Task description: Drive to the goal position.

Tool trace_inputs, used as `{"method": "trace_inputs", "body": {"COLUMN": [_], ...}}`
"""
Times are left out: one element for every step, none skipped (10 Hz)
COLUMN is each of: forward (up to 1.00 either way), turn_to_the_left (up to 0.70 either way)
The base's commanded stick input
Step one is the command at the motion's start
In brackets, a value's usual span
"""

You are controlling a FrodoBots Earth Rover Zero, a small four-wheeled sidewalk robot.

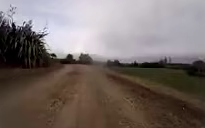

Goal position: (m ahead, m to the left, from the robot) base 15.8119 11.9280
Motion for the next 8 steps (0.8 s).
{"method": "trace_inputs", "body": {"forward": [0.85, 0.85, 0.85, 0.85, 0.85, 0.85, 0.85, 0.85], "turn_to_the_left": [0.00, 0.00, 0.00, 0.00, 0.00, 0.00, 0.00, 0.00]}}
